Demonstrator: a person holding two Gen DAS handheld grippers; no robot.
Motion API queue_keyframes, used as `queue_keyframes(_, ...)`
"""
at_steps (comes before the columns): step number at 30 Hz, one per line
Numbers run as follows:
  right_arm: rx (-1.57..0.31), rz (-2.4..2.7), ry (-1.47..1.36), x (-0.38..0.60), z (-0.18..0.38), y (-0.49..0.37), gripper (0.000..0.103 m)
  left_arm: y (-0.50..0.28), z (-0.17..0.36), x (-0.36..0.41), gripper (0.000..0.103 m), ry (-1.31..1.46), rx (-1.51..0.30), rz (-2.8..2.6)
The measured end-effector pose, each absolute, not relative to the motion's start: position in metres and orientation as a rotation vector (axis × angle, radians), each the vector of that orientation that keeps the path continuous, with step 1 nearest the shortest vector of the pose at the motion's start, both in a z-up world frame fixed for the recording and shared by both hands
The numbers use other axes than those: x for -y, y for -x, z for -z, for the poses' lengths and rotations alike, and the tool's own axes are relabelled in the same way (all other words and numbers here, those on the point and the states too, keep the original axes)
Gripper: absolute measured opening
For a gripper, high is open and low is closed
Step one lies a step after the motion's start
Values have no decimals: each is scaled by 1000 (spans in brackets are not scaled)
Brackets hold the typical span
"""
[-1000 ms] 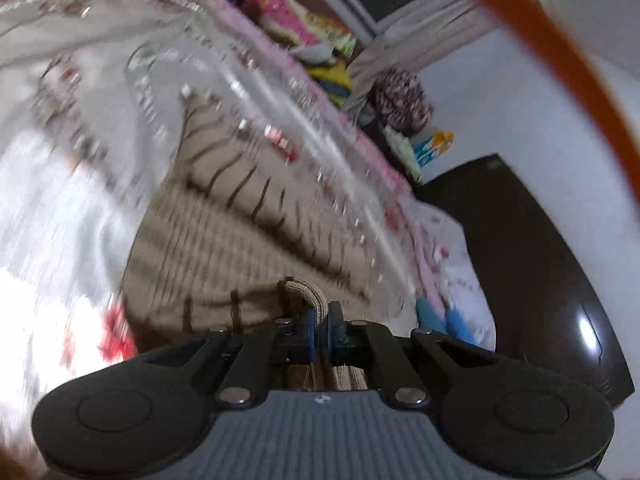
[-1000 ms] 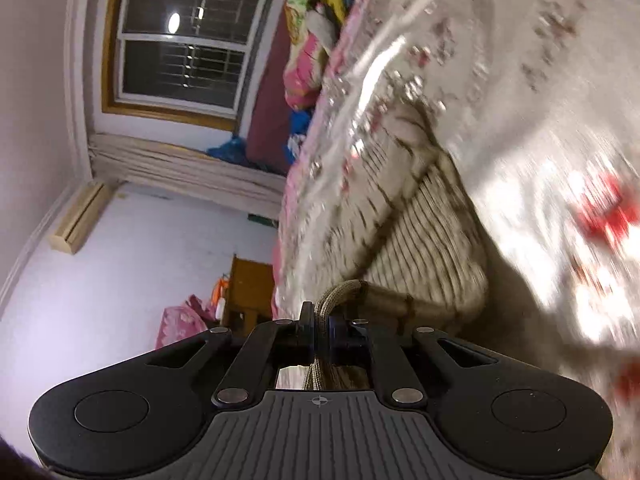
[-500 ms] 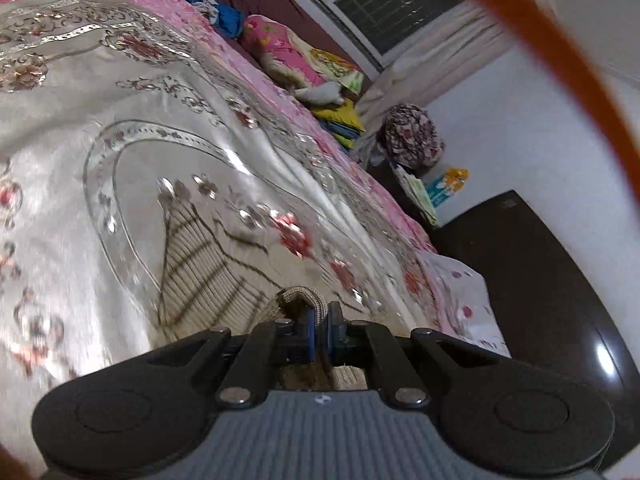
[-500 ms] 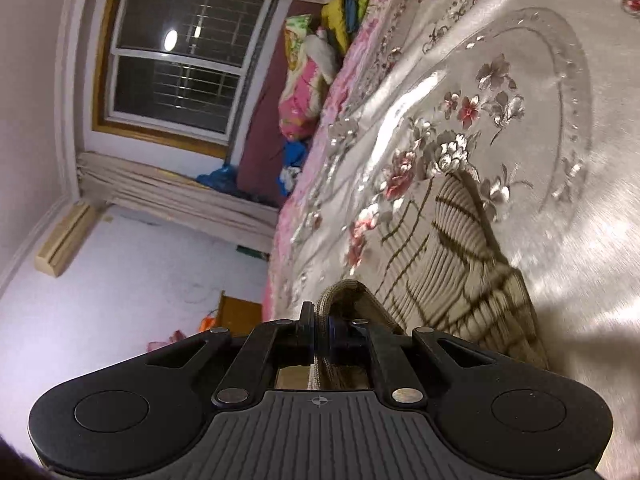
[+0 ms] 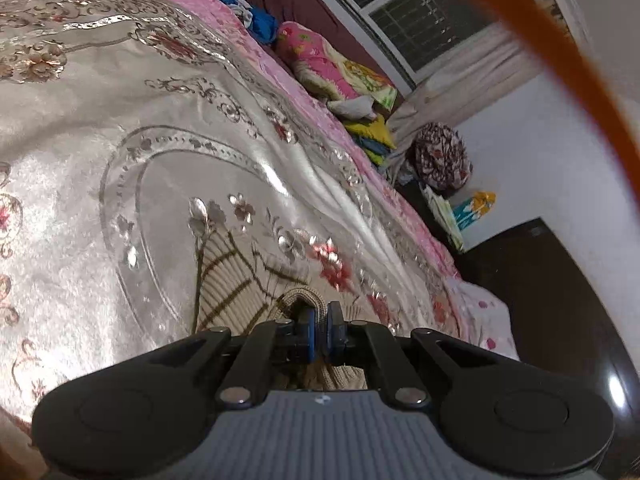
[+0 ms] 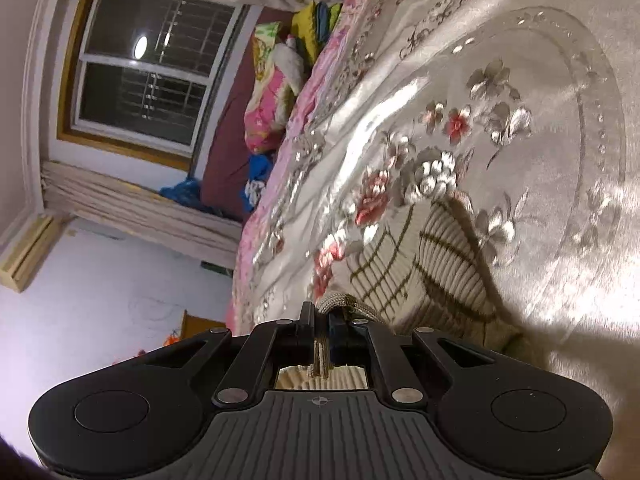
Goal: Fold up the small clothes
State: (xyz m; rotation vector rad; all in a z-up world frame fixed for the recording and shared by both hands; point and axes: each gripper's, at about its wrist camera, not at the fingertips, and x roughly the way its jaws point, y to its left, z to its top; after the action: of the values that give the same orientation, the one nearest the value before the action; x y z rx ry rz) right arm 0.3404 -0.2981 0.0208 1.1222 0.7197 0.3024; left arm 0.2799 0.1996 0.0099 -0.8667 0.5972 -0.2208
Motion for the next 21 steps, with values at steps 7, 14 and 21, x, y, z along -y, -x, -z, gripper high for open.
queue_keyframes(7,-703,-250,-1099,302,-19,-357,7,-296,-4,-206,11,876,-594,164)
queue_keyframes(14,-731,-251,-1074,298,-11,-360,16,-298,1,-204,17,853,-616,132)
queue_keyframes(21,-717,-222,-929,302,-30,-352,25,-287,-16,-209,41,814,-569,98)
